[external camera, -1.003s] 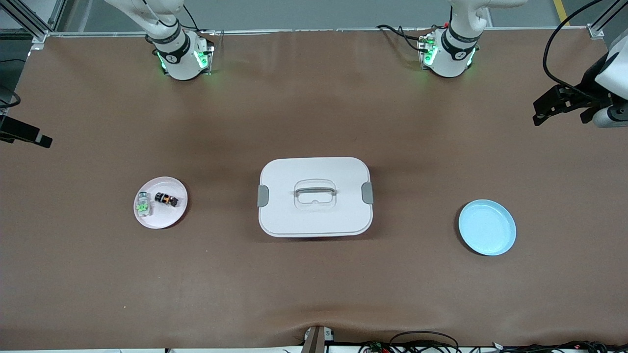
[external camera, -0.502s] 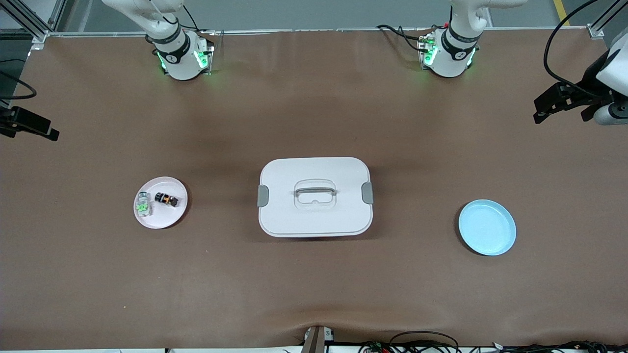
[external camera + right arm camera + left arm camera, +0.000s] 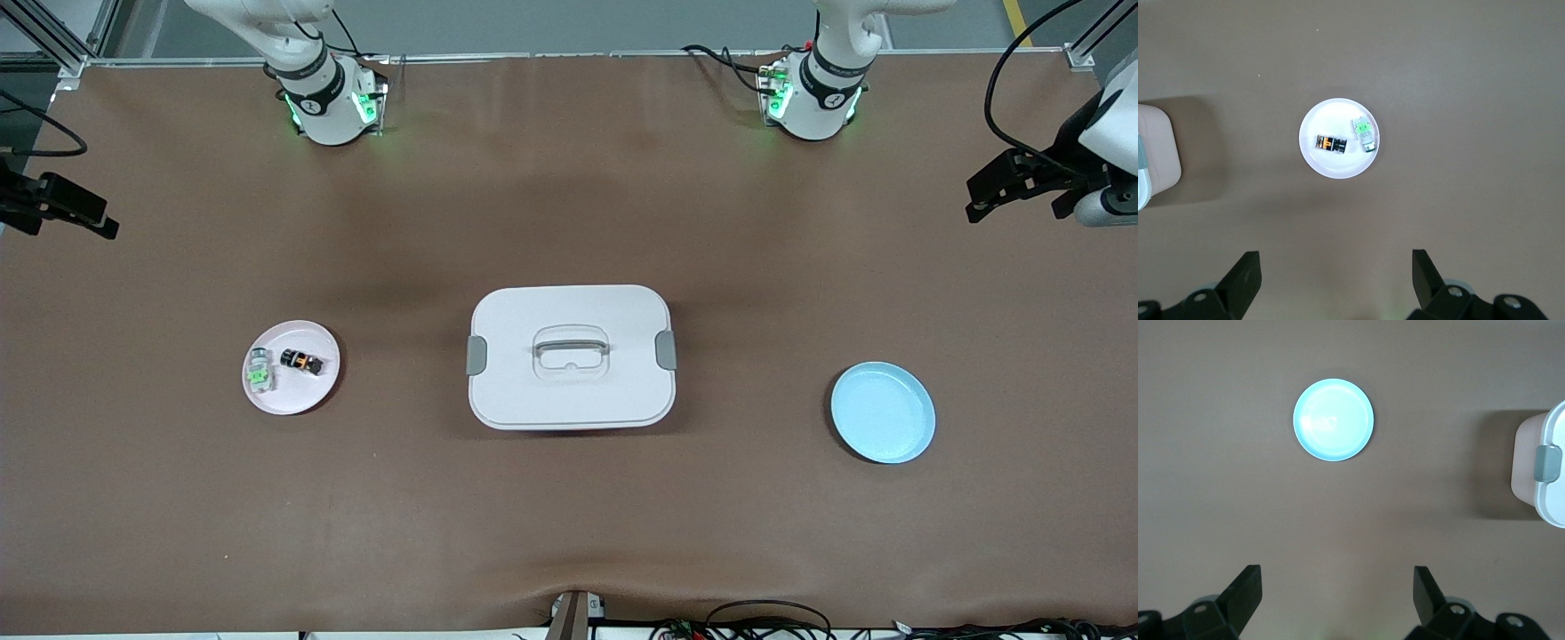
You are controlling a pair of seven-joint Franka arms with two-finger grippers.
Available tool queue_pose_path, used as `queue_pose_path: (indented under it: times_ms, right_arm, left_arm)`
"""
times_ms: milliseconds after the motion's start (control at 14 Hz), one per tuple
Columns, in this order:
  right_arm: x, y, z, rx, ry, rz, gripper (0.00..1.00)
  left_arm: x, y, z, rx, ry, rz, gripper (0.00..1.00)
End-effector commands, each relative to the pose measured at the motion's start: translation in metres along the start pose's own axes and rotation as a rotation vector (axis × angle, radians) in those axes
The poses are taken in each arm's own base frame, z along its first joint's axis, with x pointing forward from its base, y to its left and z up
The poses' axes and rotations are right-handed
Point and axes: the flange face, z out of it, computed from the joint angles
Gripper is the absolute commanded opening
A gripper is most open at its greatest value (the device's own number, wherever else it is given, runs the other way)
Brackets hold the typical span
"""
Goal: Transfer orange switch to right arm and place
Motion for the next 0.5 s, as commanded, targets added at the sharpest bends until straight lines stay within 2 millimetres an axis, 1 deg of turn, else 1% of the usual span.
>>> queue_pose_path:
  times_ms: [0,72,143,430]
  right_arm:
    - [-0.010,0.015,0.001,0.046,-0.004,0.028,1.00]
    - [-0.011,0.023,0.001,0.065,-0.007,0.044,1.00]
    - [-0.011,0.026,0.001,0.067,-0.008,0.047,1.00]
    - [-0.012,0.024,0.002,0.066,-0.020,0.041,1.00]
  left_arm:
    - [-0.011,0.001,-0.007,-0.017,-0.006,0.007,1.00]
    - [-0.011,0.001,-0.007,-0.017,-0.006,0.007,1.00]
    - [-0.011,0.001,-0.007,-0.017,-0.006,0.007,1.00]
    - [-0.011,0.002,-0.007,-0.017,-0.009,0.007,1.00]
